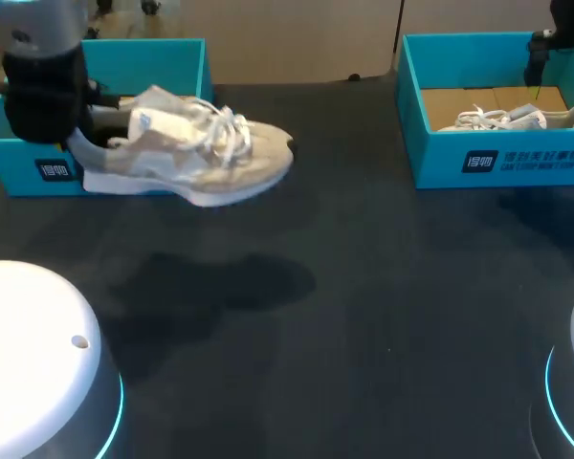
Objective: Take the shoe out of the shoebox, open the shoe tongue, remove and reinsert the insole, then place the shoe into the shoebox
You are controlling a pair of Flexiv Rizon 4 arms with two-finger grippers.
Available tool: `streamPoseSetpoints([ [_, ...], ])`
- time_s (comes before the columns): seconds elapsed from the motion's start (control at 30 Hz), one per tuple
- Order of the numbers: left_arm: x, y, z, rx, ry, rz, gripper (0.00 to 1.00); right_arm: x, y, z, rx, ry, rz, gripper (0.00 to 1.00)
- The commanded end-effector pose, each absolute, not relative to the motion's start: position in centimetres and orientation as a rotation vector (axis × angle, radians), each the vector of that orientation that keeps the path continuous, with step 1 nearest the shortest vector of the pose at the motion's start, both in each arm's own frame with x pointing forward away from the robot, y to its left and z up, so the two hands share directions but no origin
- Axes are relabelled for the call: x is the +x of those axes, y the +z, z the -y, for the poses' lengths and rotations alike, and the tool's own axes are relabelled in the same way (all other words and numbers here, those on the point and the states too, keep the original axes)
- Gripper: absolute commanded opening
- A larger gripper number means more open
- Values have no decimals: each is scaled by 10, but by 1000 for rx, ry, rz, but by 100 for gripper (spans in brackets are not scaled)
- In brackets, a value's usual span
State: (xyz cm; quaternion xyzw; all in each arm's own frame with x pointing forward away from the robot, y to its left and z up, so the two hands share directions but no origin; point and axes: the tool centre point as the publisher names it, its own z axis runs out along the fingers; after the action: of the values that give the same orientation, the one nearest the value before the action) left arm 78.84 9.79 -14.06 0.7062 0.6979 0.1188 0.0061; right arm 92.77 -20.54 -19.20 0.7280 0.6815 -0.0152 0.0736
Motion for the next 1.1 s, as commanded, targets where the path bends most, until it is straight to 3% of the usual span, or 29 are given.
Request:
streamPoseSetpoints([
  [0.03, 778, -150, -86, 2147, 477, -2124, 0, 927, -192, 205, 2186, -45, -2045, 100],
  [0.7, 726, -186, -24, 2265, 282, -2198, 0, 927, -192, 205, 2186, -45, -2045, 100],
  [1.1, 726, -186, -24, 2265, 282, -2198, 0, 927, -192, 205, 2186, -45, -2045, 100],
])
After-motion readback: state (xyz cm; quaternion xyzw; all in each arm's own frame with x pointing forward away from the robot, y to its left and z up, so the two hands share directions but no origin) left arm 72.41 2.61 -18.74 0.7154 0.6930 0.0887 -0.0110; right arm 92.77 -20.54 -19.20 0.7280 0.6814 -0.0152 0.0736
